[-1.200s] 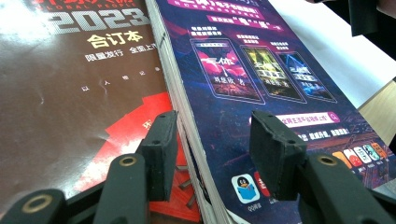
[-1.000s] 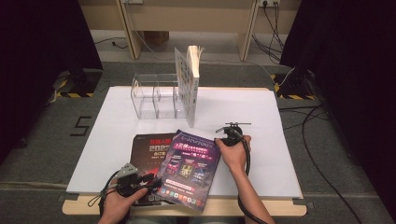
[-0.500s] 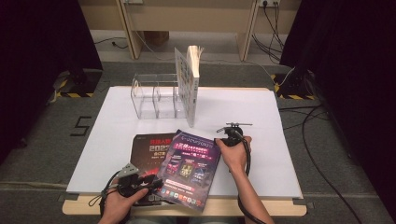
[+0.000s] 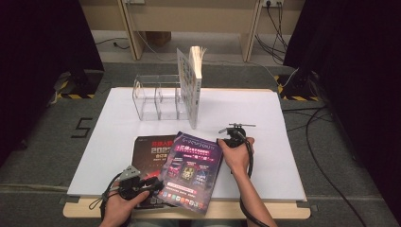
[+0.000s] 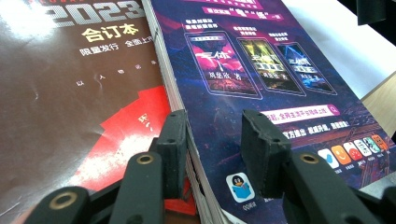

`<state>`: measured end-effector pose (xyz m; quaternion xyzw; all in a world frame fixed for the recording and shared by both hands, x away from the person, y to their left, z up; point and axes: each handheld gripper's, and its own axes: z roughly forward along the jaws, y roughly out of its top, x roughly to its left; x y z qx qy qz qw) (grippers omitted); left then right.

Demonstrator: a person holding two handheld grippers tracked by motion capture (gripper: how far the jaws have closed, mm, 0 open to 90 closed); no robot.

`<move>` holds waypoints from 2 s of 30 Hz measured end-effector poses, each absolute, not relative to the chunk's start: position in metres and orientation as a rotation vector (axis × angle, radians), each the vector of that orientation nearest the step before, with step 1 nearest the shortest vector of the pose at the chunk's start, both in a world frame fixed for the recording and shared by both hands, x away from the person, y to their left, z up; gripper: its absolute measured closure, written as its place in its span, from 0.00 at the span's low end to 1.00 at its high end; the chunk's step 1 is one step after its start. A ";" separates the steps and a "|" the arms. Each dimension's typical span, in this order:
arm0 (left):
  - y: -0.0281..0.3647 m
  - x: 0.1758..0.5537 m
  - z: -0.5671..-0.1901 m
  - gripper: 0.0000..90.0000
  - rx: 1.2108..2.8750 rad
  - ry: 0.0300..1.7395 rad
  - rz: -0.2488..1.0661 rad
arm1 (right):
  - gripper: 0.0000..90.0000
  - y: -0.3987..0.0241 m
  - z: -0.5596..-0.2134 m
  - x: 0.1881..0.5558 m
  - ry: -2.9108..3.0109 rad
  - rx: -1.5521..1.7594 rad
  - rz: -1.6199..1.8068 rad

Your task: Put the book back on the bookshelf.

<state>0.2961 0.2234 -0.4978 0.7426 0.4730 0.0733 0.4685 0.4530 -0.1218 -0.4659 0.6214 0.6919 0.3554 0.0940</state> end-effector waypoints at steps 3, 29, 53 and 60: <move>0.223 0.296 -0.498 0.69 1.827 1.158 0.188 | 0.70 -0.123 -0.466 0.453 2.051 1.865 1.067; 0.222 0.295 -0.496 0.73 1.848 1.170 0.208 | 0.69 -0.131 -0.474 0.446 2.051 1.933 1.099; 0.221 0.295 -0.496 0.73 1.853 1.172 0.218 | 0.69 -0.123 -0.473 0.437 1.978 1.970 1.078; 0.221 0.295 -0.496 0.73 1.852 1.171 0.221 | 0.69 -0.126 -0.474 0.435 1.968 2.041 1.115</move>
